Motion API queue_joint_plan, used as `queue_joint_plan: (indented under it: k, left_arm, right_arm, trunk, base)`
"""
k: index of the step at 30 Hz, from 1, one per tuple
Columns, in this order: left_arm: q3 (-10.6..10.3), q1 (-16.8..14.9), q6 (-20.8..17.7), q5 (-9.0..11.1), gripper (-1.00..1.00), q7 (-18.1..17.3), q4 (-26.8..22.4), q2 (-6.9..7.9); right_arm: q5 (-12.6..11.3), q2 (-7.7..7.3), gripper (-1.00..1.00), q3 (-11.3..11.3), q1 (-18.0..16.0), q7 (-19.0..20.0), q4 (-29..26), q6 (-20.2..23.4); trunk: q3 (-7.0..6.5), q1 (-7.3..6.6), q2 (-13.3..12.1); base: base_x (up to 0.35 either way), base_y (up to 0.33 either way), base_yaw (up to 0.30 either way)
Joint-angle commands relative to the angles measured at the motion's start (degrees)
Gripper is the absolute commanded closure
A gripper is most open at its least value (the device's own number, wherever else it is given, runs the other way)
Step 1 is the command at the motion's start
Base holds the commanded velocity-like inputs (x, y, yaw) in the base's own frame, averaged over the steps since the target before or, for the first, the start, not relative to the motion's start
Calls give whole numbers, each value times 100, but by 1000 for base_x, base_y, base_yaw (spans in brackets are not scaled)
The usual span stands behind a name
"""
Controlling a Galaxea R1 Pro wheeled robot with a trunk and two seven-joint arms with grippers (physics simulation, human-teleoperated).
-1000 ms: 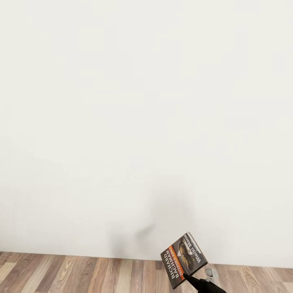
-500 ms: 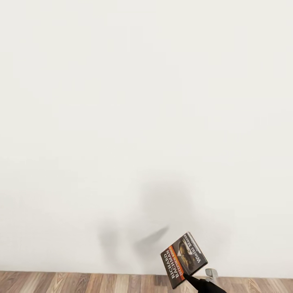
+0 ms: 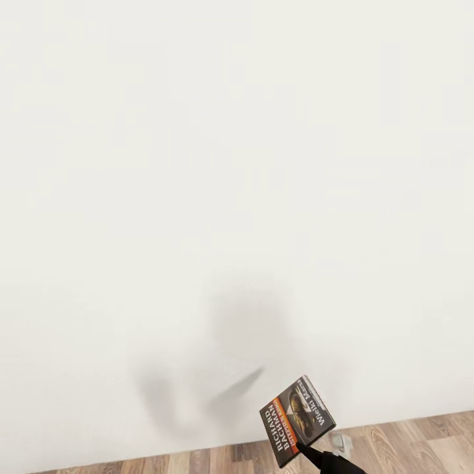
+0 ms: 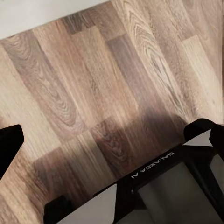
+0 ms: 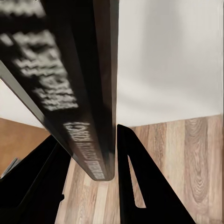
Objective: In the bedroom, move the book from the bed onto either nightstand, and place the two sandals side by side next to the bed.
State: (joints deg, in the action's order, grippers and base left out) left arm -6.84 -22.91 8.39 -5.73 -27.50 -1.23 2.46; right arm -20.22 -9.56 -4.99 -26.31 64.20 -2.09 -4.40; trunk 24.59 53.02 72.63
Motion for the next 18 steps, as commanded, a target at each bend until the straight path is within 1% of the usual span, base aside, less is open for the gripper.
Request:
queue_joint_plan:
  k: [1,18]
  left_arm:
    - [-20,-3,58,-60,-100,8,0,2]
    - [-20,-3,58,-60,-100,8,2,1]
  right_arm:
    - [53,1,100,-55,-6,11,7,-47]
    - [53,-1,100,-55,-6,13,7,-44]
  trunk:
    - [6,0,4]
    - [6,0,4]
  base:
    - [0,0,-282]
    - [0,0,-266]
